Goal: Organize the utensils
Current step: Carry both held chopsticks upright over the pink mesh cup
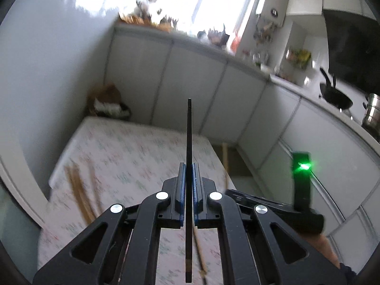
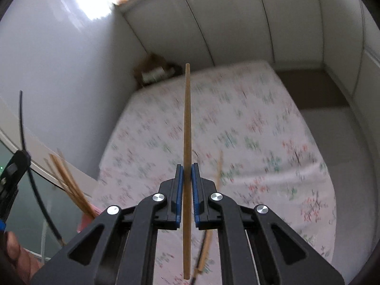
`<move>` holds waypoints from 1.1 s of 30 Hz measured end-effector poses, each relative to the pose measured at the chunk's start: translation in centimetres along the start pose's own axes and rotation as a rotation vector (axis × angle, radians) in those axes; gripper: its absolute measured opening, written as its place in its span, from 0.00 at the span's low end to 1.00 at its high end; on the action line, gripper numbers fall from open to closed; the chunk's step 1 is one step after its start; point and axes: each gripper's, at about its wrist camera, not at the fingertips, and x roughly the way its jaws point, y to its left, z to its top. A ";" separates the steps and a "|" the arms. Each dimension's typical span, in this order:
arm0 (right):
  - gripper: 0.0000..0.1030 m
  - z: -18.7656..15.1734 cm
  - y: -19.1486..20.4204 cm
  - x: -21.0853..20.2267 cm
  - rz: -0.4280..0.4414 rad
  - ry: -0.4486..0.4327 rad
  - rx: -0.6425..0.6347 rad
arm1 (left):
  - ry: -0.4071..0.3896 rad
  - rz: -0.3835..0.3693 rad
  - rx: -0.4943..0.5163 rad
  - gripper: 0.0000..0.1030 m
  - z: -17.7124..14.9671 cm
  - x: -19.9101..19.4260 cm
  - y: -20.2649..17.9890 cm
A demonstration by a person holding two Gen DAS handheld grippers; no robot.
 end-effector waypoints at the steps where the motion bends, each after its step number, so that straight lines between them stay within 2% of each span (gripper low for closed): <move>1: 0.07 0.2 0.4 -0.6 0.014 -0.032 -0.006 | -0.022 0.008 0.004 0.04 0.1 -0.5 0.5; 6: 0.07 0.4 2.8 -2.3 0.063 -0.150 -0.042 | -0.111 0.045 -0.002 0.04 -0.2 -2.3 3.8; 11: 0.07 0.1 5.2 -2.6 0.134 -0.217 -0.045 | -0.115 0.091 0.014 0.04 -1.7 -2.1 5.5; 19: 0.07 -1.0 8.9 -2.3 0.185 -0.287 -0.101 | -0.122 0.133 0.074 0.04 -3.9 -1.1 6.2; 27: 0.07 -2.1 11.2 -1.5 0.196 -0.290 -0.143 | -0.063 0.158 0.095 0.04 -5.4 0.2 6.8; 33: 0.07 -2.5 11.8 -1.2 0.208 -0.292 -0.140 | -0.009 0.154 0.100 0.04 -5.4 0.1 7.0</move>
